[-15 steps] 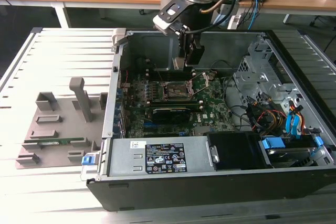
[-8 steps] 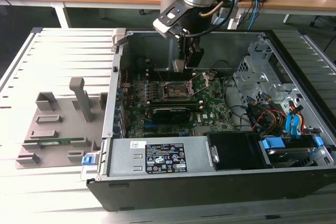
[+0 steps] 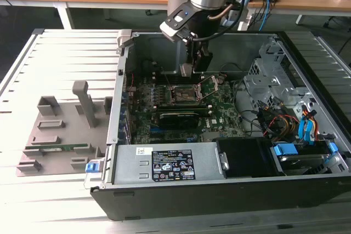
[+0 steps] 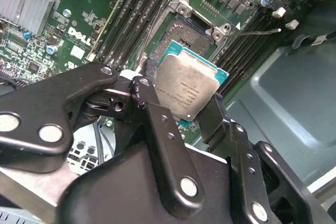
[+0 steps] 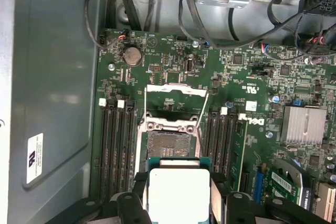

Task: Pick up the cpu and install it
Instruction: 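Place the cpu into insertion slot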

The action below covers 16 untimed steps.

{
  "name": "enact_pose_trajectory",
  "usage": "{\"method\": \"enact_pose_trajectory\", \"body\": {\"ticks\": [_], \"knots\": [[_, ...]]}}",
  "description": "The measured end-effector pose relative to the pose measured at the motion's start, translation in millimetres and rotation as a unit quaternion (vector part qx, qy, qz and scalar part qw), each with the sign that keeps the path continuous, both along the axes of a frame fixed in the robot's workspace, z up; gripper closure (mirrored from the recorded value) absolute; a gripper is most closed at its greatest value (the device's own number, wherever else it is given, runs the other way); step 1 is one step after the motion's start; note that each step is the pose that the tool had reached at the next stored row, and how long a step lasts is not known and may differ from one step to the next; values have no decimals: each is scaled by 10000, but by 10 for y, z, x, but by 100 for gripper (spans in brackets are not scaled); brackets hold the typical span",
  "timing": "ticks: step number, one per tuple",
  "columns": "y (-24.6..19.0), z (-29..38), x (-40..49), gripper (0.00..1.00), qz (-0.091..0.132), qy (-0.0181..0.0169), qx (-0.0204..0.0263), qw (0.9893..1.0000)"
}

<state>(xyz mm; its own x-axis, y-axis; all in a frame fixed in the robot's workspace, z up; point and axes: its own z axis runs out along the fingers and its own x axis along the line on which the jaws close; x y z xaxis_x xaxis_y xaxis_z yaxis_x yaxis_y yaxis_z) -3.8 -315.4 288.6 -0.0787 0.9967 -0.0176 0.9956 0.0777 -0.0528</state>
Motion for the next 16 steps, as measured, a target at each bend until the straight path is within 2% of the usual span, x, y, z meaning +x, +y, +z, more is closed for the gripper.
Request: {"method": "enact_pose_trajectory", "body": {"ticks": [8,16], "knots": [[0,-79,0,45,0,0,0,10000],[0,-126,0,45,0,0,0,10000]]}}
